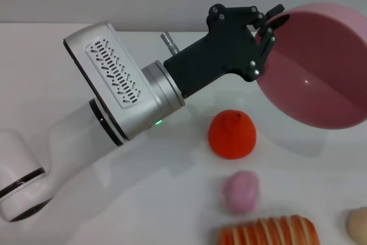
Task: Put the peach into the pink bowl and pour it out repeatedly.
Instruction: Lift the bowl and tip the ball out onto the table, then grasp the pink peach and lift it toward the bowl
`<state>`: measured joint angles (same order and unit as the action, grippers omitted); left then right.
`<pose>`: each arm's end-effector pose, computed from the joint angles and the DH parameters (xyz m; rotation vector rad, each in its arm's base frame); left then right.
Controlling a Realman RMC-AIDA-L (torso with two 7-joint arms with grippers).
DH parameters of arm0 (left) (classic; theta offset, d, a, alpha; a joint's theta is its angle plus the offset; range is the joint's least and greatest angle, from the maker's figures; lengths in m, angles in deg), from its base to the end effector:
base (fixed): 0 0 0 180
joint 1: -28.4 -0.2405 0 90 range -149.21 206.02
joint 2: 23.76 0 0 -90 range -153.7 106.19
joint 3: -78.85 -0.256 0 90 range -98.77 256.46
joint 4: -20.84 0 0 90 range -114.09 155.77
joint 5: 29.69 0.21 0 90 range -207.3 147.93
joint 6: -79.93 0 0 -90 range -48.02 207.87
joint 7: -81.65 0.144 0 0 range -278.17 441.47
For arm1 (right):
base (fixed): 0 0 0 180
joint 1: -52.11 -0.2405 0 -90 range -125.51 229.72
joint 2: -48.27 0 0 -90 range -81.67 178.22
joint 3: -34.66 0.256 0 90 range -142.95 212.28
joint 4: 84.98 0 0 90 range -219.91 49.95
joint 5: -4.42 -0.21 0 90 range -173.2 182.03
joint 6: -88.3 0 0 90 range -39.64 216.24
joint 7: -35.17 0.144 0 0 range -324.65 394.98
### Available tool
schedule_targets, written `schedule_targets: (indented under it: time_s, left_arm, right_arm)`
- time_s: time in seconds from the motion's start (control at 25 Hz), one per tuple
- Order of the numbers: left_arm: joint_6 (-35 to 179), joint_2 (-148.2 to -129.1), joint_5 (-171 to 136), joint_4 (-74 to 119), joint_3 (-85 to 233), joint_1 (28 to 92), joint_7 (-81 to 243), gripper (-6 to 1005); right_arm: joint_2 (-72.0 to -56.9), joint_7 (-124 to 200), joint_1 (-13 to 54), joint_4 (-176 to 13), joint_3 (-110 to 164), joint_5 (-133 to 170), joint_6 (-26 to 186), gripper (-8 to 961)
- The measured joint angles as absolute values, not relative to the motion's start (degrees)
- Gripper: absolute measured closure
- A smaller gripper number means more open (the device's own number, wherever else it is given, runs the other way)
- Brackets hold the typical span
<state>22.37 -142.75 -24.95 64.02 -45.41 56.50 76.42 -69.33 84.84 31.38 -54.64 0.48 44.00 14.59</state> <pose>-0.1149 0.3218 -0.0925 -2.1915 0.3232 -1.0586 0.3343 0.3356 0.1630 -1.2499 0.4311 1.1539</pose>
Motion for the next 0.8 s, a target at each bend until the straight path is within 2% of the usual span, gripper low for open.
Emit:
schedule_targets:
  time_s: [0.32, 0.8]
  left_arm:
    - [24.79, -142.46, -25.83, 63.41, -44.45, 57.76, 72.81, 963]
    - [43.28, -141.33, -25.23, 63.3, -38.25, 64.08, 54.09, 963]
  right_arm:
    - [-69.78, 84.98, 32.0, -54.67, 0.48, 44.16, 14.65, 408]
    - [-69.87, 85.0, 32.77, -55.92, -0.28, 44.52, 14.58, 409]
